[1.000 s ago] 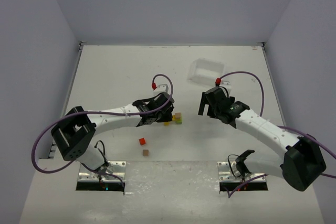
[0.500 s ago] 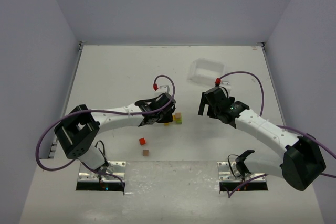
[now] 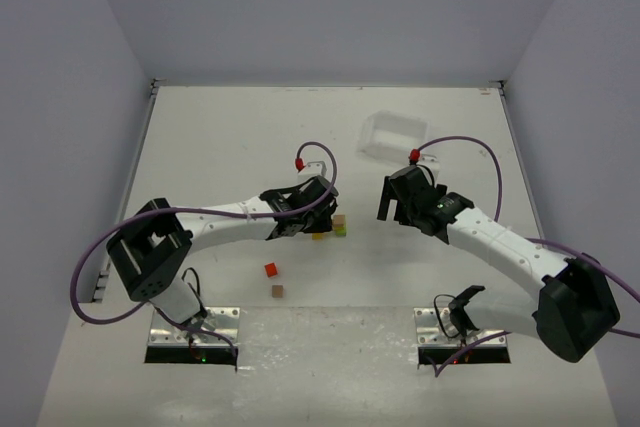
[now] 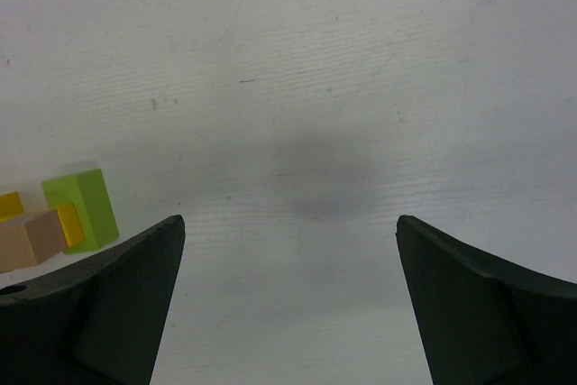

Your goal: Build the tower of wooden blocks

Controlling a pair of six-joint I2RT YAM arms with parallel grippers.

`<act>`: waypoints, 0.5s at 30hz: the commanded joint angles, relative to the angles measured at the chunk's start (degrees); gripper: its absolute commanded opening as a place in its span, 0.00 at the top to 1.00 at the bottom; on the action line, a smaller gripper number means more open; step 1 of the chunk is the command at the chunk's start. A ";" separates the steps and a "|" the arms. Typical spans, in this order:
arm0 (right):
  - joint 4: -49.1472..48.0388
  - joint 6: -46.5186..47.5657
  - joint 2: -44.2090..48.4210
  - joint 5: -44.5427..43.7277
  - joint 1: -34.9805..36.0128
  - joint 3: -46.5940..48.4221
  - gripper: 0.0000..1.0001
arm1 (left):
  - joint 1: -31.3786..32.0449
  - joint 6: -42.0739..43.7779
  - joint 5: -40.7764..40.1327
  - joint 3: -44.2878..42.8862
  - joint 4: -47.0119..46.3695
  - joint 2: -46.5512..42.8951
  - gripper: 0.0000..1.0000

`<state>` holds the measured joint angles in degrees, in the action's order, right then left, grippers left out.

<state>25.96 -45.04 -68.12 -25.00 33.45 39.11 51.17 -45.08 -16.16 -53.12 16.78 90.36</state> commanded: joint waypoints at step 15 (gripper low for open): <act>-1.02 0.30 -0.17 -1.02 -0.32 0.44 0.01 | 0.86 -0.21 -1.31 -1.88 -1.02 0.86 0.73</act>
<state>25.96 -44.99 -68.14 -25.00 33.45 39.09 51.35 -45.10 -16.91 -53.21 16.78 91.12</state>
